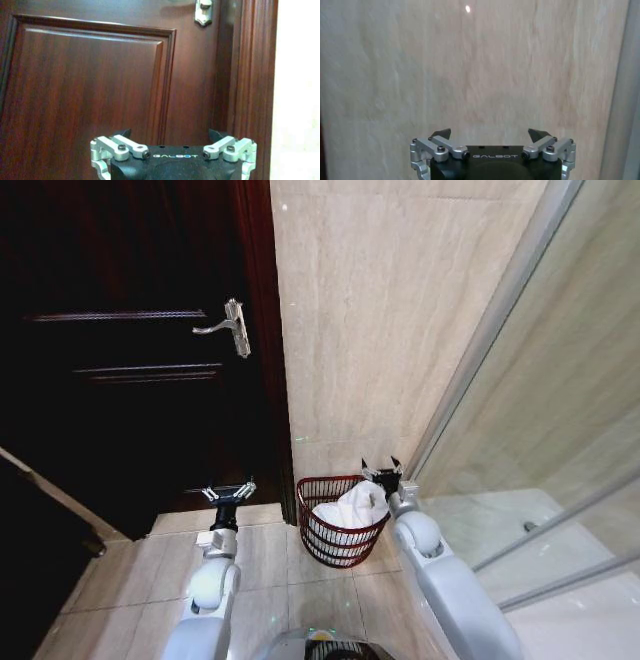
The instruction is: Discard the used towel into the hamper.
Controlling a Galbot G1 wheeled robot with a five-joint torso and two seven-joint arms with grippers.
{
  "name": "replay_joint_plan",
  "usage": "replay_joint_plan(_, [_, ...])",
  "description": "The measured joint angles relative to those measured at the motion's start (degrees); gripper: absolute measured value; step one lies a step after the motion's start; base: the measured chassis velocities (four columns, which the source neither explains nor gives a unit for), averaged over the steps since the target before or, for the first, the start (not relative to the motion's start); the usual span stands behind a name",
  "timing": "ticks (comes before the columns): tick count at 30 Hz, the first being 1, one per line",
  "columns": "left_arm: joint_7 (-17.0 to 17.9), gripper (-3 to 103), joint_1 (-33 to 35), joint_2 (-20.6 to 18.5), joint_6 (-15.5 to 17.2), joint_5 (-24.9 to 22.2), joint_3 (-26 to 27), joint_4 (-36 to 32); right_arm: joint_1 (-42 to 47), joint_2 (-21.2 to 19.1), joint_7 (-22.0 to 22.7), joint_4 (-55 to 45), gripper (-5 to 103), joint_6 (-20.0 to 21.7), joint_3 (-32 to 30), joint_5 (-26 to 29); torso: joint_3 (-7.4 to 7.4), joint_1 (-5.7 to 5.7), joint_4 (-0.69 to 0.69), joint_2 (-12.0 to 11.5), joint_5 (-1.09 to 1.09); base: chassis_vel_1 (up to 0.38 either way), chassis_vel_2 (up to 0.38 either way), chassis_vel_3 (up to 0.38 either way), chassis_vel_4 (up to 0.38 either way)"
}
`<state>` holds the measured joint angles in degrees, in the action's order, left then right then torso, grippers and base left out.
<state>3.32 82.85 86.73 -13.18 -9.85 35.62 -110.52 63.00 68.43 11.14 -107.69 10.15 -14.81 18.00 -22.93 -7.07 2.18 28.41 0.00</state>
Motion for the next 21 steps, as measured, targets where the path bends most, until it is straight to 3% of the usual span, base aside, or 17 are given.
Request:
replay_joint_plan(4, [0.03, 100, 0.46, -0.69, 0.70, -2.31, 0.78, -0.84, 2.54, -0.61, 0.27, -4.02, 100, -2.37, -1.05, -1.33, 0.00, 0.00, 0.00, 0.00, 0.00, 0.000, 0.000, 0.000, 0.000])
replay_joint_plan(12, [0.30, 100, 1.27, -2.56, 0.57, -4.72, 1.62, -0.91, 8.57, 2.06, 1.61, -8.04, 100, -4.45, -2.66, -6.59, 0.00, 0.00, 0.01, 0.00, 0.00, 0.000, 0.000, 0.000, 0.000])
replay_joint_plan(21, [0.97, 100, 1.48, -1.59, 0.74, -2.49, 0.53, -3.04, 14.03, 2.58, 1.28, -9.97, 100, -7.60, -10.56, -8.52, 0.00, 0.00, -0.01, 0.01, 0.00, 0.000, 0.000, 0.000, 0.000])
